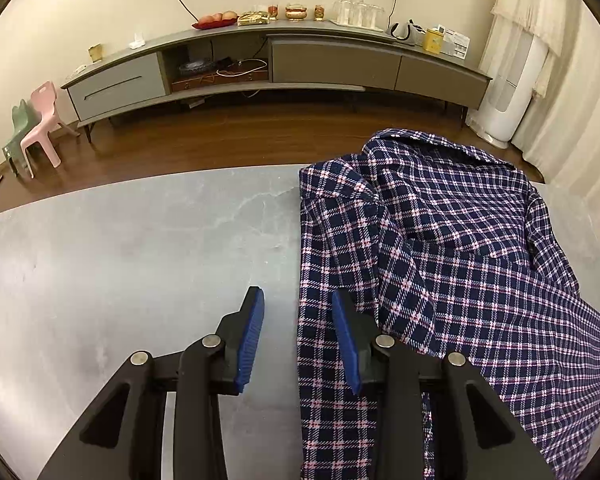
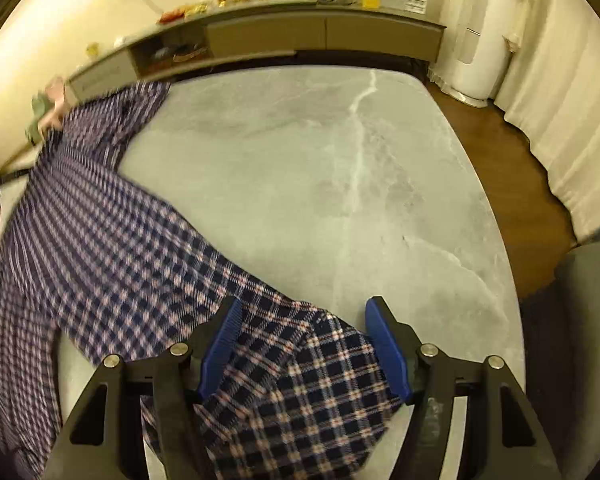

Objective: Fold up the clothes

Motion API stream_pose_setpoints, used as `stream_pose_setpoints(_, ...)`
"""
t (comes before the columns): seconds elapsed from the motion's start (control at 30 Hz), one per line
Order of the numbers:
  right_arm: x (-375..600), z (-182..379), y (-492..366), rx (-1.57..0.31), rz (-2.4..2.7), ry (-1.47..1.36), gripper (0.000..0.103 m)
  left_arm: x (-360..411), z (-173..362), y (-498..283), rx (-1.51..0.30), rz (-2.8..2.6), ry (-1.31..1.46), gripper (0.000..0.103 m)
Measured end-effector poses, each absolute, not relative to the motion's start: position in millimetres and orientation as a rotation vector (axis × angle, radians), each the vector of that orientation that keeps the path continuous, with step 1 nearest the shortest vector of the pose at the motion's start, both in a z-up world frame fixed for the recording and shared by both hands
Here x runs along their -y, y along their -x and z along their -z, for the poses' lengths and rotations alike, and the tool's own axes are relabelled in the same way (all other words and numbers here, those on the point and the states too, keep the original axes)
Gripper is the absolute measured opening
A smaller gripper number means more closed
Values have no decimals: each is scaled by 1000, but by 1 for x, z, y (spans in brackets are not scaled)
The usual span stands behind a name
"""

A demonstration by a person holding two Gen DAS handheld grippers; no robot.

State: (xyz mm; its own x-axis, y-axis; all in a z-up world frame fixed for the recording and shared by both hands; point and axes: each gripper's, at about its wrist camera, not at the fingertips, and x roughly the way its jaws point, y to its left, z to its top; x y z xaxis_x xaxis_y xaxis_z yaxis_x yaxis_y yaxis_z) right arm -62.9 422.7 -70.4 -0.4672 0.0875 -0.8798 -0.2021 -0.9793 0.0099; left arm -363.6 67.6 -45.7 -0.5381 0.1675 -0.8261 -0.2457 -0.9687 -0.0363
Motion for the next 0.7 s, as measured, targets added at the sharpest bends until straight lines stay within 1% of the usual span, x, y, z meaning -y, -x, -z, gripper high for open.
stream_pose_setpoints(0.07, -431, 56, 45, -178, -2561, 1429, 66, -66, 45, 362, -129, -2561, 1359, 36)
stream_pose_setpoints(0.13, -447, 49, 29, -276, -2509, 1385, 66, -66, 44, 361, -132, -2556, 1354, 36)
stream_pose_setpoints(0.2, -456, 58, 18, -365, -2455, 1397, 66, -64, 44, 361, -131, -2553, 1352, 37)
stream_pose_setpoints(0.27, -463, 67, 8, -448, -2403, 1406, 66, -53, 42, 378, -121, -2555, 1355, 37)
stream_pose_setpoints(0.3, -462, 71, 6, -458, -2398, 1405, 68, -55, 43, 377, -122, -2555, 1356, 37)
stream_pose_setpoints(0.33, -461, 75, 5, -465, -2395, 1403, 64, -56, 43, 376, -124, -2556, 1357, 37)
stream_pose_setpoints(0.37, -456, 75, 9, -450, -2407, 1404, 47, -57, 44, 376, -123, -2555, 1360, 37)
stream_pose_setpoints(0.43, -445, 72, 20, -416, -2432, 1407, 6, -59, 44, 375, -121, -2554, 1365, 37)
stream_pose_setpoints(0.47, -440, 69, 25, -390, -2451, 1404, 4, -59, 44, 376, -118, -2552, 1368, 37)
stream_pose_setpoints(0.53, -438, 51, 28, -299, -2482, 1335, 3, -59, 43, 375, -104, -2551, 1376, 37)
stream_pose_setpoints(0.63, -464, -17, 7, -400, -2543, 1048, 2, -56, 44, 373, -80, -2567, 1379, 37)
stream_pose_setpoints(0.7, -474, -49, -21, -460, -2569, 924, 2, -58, 45, 370, -88, -2571, 1377, 38)
